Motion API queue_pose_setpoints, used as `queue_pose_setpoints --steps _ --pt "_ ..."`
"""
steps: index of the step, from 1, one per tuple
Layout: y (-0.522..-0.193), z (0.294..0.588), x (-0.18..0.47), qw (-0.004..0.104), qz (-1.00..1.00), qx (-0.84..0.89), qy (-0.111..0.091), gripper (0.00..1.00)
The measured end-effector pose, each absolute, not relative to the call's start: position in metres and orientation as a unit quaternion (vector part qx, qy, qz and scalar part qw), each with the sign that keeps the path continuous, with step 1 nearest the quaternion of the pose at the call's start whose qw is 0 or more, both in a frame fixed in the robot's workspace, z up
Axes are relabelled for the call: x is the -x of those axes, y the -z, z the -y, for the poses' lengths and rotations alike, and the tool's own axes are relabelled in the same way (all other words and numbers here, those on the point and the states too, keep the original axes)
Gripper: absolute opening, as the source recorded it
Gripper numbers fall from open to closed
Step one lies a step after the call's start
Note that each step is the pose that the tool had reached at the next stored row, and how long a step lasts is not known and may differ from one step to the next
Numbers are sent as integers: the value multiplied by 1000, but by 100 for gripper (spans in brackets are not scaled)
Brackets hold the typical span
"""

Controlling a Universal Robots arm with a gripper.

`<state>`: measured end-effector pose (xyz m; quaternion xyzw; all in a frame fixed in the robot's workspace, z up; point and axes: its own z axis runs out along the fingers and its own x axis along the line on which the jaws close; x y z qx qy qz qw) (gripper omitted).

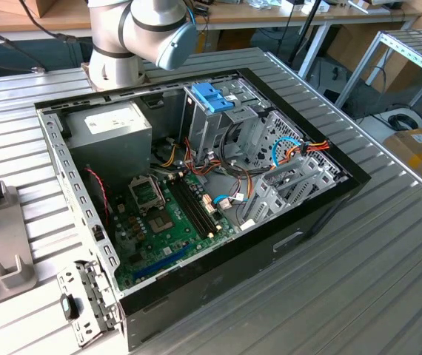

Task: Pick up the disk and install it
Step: 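Pick up the disk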

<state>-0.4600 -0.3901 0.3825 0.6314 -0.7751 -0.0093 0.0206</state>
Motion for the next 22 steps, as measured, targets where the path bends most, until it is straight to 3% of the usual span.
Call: queue_pose_setpoints --steps 22 --pt "-377 382 460 15 775 -632 16 54"
